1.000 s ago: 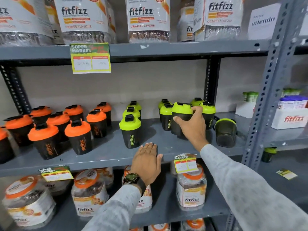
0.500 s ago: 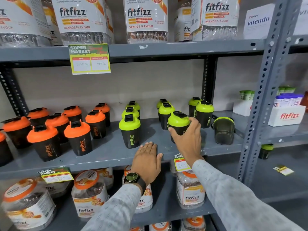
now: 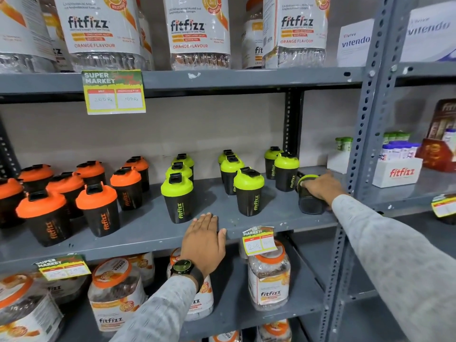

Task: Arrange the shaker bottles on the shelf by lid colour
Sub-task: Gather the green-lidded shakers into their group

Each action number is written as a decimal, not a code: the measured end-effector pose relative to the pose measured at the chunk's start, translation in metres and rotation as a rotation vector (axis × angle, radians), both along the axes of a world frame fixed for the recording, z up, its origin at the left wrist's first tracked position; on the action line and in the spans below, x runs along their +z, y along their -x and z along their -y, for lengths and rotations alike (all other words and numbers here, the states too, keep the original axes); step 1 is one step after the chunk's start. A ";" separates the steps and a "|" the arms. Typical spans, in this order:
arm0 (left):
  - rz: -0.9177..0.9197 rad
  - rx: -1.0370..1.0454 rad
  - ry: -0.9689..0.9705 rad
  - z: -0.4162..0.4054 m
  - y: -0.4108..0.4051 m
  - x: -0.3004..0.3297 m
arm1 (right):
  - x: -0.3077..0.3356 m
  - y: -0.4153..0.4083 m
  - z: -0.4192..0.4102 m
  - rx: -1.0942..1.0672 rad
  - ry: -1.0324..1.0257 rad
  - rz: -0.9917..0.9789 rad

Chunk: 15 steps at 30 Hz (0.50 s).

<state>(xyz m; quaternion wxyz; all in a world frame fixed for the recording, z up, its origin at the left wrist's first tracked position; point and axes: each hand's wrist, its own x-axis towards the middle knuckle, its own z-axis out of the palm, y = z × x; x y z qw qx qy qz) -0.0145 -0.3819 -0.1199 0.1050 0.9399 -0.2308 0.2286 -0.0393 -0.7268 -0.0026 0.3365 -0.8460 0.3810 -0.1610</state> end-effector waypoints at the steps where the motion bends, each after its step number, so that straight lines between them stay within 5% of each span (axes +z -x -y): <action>1: -0.001 -0.003 0.001 0.000 0.000 0.000 | -0.005 -0.003 0.003 0.026 -0.081 0.010; 6: -0.015 -0.009 -0.008 -0.001 0.001 0.002 | -0.022 -0.009 0.004 0.078 -0.209 0.139; 15: -0.027 -0.008 -0.019 -0.001 0.002 0.003 | -0.015 0.018 -0.056 0.180 0.027 0.673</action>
